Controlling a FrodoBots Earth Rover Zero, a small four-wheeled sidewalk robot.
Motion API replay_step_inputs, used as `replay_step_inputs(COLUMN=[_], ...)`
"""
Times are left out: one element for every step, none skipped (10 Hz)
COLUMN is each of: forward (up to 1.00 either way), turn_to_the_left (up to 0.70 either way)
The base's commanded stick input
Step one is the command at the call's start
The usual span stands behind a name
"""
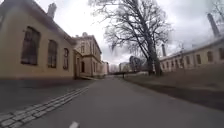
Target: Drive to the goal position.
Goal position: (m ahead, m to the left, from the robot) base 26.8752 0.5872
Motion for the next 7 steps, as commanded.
replay_step_inputs(forward=[0.7,0.7,0.7,0.7,0.7,0.7,0.7], turn_to_the_left=[0.0,0.0,0.0,0.0,0.0,0.0,0.0])
